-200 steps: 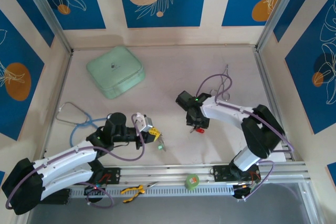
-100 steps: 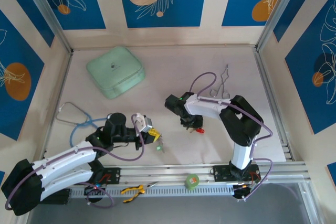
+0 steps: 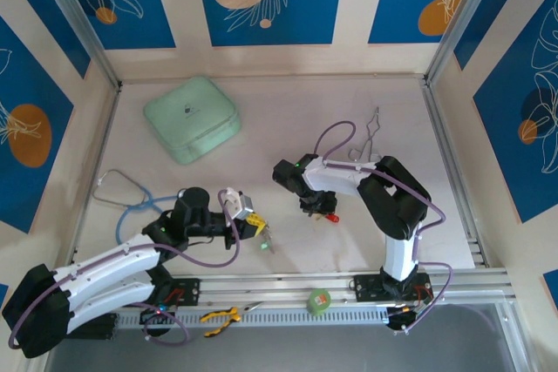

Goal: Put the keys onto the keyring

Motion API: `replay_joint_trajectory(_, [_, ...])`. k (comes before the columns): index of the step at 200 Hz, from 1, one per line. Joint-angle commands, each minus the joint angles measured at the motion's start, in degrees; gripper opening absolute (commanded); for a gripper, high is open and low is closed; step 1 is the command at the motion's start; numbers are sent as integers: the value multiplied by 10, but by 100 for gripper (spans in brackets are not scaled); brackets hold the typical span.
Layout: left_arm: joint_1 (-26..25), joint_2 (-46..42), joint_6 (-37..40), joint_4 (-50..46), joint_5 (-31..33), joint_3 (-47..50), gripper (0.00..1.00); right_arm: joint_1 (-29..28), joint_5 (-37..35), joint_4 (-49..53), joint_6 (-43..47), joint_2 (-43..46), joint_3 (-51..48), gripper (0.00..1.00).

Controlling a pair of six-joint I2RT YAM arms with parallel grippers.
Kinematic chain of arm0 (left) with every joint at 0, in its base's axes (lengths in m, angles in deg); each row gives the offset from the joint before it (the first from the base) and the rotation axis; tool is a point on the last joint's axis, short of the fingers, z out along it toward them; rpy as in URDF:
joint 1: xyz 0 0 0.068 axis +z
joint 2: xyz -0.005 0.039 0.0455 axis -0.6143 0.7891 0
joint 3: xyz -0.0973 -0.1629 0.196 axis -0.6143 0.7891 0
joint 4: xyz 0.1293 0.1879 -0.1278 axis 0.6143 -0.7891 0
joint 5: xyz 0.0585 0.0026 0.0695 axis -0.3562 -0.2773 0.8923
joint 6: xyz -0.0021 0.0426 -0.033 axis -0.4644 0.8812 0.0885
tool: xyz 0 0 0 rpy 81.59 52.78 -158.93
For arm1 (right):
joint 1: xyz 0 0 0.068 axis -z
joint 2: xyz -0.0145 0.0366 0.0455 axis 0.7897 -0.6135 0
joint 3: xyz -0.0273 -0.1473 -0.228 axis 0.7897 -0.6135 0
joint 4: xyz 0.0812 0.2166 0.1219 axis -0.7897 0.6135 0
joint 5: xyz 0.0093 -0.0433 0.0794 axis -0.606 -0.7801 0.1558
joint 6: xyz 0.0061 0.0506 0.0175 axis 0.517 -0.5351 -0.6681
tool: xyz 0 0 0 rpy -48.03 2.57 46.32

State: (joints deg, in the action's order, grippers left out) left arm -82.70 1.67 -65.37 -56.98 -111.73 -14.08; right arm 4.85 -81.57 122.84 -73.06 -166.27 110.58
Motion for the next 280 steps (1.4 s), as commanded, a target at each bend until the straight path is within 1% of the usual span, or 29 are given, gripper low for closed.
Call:
replay_joint_trajectory(1, [-3,-5,7,3,-19,-12,0,-5,-18,24,-19,-12,15,15])
replay_joint_trajectory(31, [-3,-6,9,-1,-19,-13,0,-7,-21,27,-15,-9,15,9])
replay_joint_trajectory(59, [-2,-6,10,-3,-19,-13,0,-11,-25,25,-6,2,14,0])
replay_joint_trajectory(85, [-2,-6,12,-4,-18,-13,0,-22,-28,7,25,29,13,0])
replay_joint_trajectory(104, [-3,-5,14,-3,-16,-12,0,-29,-5,-40,84,59,7,0])
replay_joint_trajectory(126, [-3,-4,15,-2,-16,-12,0,-28,43,-107,143,88,-15,0])
replay_joint_trajectory(136, [-3,-3,14,-3,-15,-12,0,-23,77,-146,168,99,-33,0])
replay_joint_trajectory(156, [-4,-3,14,-7,-14,-11,0,-4,137,-193,188,111,-61,0])
replay_joint_trajectory(180, [-4,-3,15,-7,-13,-11,0,11,185,-230,207,122,-85,0])
replay_joint_trajectory(198, [-3,-2,15,-7,-13,-11,0,28,222,-241,210,123,-96,0])
replay_joint_trajectory(242, [-3,-1,15,-7,-12,-11,0,44,231,-228,215,117,-95,0])
replay_joint_trajectory(264, [-4,-1,16,-7,-12,-11,0,46,217,-210,214,108,-89,0])
replay_joint_trajectory(272, [-4,-1,15,-8,-12,-11,0,46,212,-204,214,105,-85,5])
replay_joint_trajectory(280, [-3,-1,15,-8,-13,-11,0,46,208,-200,214,104,-83,12])
